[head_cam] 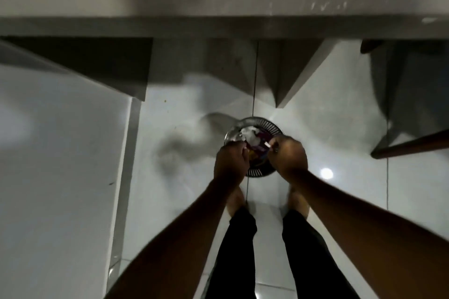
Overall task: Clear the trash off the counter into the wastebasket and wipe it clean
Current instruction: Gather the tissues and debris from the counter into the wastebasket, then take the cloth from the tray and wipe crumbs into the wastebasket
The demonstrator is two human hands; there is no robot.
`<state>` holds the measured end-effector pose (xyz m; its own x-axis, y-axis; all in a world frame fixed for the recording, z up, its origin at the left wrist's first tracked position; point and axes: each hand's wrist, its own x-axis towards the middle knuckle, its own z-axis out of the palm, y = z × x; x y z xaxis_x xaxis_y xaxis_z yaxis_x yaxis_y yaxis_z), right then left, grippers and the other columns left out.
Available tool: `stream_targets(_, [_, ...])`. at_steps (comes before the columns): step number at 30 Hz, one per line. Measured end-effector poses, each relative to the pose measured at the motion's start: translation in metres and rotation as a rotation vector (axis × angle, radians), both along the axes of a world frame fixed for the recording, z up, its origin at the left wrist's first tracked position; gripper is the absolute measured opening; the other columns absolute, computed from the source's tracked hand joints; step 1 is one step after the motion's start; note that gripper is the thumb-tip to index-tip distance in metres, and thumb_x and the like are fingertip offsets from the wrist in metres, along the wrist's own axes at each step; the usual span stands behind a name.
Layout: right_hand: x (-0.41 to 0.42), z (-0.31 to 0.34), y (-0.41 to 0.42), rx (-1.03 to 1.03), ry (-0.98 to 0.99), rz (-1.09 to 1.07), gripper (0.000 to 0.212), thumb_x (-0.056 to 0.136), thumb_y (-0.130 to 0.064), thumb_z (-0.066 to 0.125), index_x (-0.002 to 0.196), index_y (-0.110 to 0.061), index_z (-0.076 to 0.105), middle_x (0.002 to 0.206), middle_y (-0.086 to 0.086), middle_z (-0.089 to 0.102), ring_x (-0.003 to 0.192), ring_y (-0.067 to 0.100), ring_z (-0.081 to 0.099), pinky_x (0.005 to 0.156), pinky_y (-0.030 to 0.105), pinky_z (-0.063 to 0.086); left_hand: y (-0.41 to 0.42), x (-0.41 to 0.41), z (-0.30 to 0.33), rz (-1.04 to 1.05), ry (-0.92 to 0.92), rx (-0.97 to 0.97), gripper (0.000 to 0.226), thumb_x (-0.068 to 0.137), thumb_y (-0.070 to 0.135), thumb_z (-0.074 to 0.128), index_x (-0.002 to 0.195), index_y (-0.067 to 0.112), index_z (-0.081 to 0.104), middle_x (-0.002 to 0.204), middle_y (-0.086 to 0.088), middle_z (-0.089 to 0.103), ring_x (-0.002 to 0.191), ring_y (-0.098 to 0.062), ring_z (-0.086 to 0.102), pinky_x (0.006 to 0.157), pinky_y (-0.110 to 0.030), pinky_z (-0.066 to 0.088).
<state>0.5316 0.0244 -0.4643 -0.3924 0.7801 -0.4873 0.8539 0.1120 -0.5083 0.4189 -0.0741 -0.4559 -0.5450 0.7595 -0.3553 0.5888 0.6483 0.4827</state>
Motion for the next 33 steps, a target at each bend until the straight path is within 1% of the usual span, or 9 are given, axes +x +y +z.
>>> stream_targets(2, [-0.001, -0.01, 0.002, -0.043, -0.043, 0.014, 0.019, 0.081, -0.021, 0.063, 0.098, -0.015, 0.069, 0.099, 0.014, 0.072, 0.092, 0.037, 0.068, 0.08, 0.042, 0.058, 0.004, 0.001, -0.013, -0.012, -0.025, -0.033, 0.019, 0.09, 0.015, 0.058, 0.103, 0.003, 0.065, 0.096, -0.021, 0.072, 0.089, -0.041, 0.067, 0.072, -0.04, 0.052])
stream_targets(4, [0.003, -0.013, 0.001, -0.072, -0.054, 0.033, 0.032, 0.079, -0.022, 0.065, 0.11, -0.013, 0.064, 0.107, 0.015, 0.07, 0.098, 0.037, 0.066, 0.083, 0.044, 0.059, 0.004, 0.003, -0.018, -0.02, -0.06, -0.078, 0.042, 0.091, 0.015, 0.056, 0.131, 0.003, 0.053, 0.117, -0.021, 0.068, 0.105, -0.04, 0.064, 0.087, -0.042, 0.053])
stream_targets(7, [0.014, -0.002, -0.004, -0.035, 0.043, 0.044, 0.039, 0.082, -0.019, 0.06, 0.12, -0.008, 0.057, 0.114, 0.017, 0.066, 0.104, 0.036, 0.063, 0.088, 0.045, 0.057, 0.0, 0.005, -0.002, -0.059, -0.006, -0.131, 0.061, 0.094, 0.016, 0.049, 0.149, -0.002, 0.028, 0.144, -0.024, 0.048, 0.128, -0.039, 0.049, 0.109, -0.046, 0.043])
stream_targets(12, [0.005, 0.071, -0.009, 0.105, 0.204, 0.138, 0.052, 0.088, -0.009, 0.062, 0.136, 0.003, 0.046, 0.138, 0.023, 0.053, 0.128, 0.035, 0.05, 0.109, 0.032, 0.037, 0.001, 0.0, 0.102, -0.066, 0.148, 0.018, 0.06, 0.097, 0.017, 0.048, 0.149, -0.005, 0.029, 0.154, -0.026, 0.038, 0.144, -0.037, 0.035, 0.122, -0.044, 0.031])
stream_targets(16, [-0.008, 0.184, -0.006, 0.089, 0.259, 0.274, 0.062, 0.092, -0.007, 0.054, 0.149, -0.001, 0.029, 0.158, 0.015, 0.029, 0.146, 0.029, 0.027, 0.12, 0.042, 0.026, -0.002, -0.021, 0.222, -0.071, 0.346, 0.289, 0.05, 0.087, 0.004, 0.053, 0.137, -0.003, 0.048, 0.141, -0.022, 0.053, 0.134, -0.036, 0.046, 0.115, -0.048, 0.039])
stream_targets(19, [0.0, 0.268, -0.015, 0.222, 0.298, 0.346, 0.058, 0.093, -0.014, 0.054, 0.148, -0.011, 0.036, 0.154, 0.006, 0.04, 0.141, 0.021, 0.039, 0.119, 0.031, 0.027, -0.01, -0.04, 0.29, -0.081, 0.511, 0.528, 0.046, 0.085, -0.002, 0.053, 0.13, -0.003, 0.049, 0.13, -0.021, 0.055, 0.123, -0.037, 0.051, 0.109, -0.045, 0.04])
stream_targets(22, [0.01, 0.332, -0.008, 0.315, 0.416, 0.39, 0.047, 0.092, -0.014, 0.05, 0.139, -0.011, 0.05, 0.142, 0.009, 0.055, 0.13, 0.023, 0.052, 0.112, 0.029, 0.036, 0.021, -0.056, 0.34, -0.126, 0.565, 0.644, 0.05, 0.089, 0.004, 0.049, 0.137, -0.003, 0.042, 0.138, -0.021, 0.048, 0.129, -0.037, 0.047, 0.117, -0.04, 0.031])
stream_targets(27, [0.008, 0.4, 0.075, 0.519, 0.482, 0.182, 0.042, 0.098, -0.013, 0.047, 0.14, -0.009, 0.046, 0.143, 0.011, 0.053, 0.133, 0.023, 0.047, 0.111, 0.031, 0.035, 0.149, -0.049, 0.393, -0.197, 0.545, 0.561, 0.054, 0.09, 0.011, 0.054, 0.138, -0.012, 0.046, 0.145, -0.032, 0.047, 0.137, -0.044, 0.043, 0.116, -0.055, 0.035])
stream_targets(33, [0.028, 0.441, 0.241, 0.665, 0.332, -0.054, 0.049, 0.091, -0.01, 0.056, 0.137, 0.005, 0.045, 0.136, 0.025, 0.054, 0.126, 0.037, 0.052, 0.109, 0.039, 0.037, 0.275, -0.034, 0.383, -0.336, 0.51, 0.308, 0.071, 0.097, 0.037, 0.042, 0.152, -0.004, 0.023, 0.161, -0.026, 0.023, 0.152, -0.038, 0.016, 0.125, -0.051, 0.016])
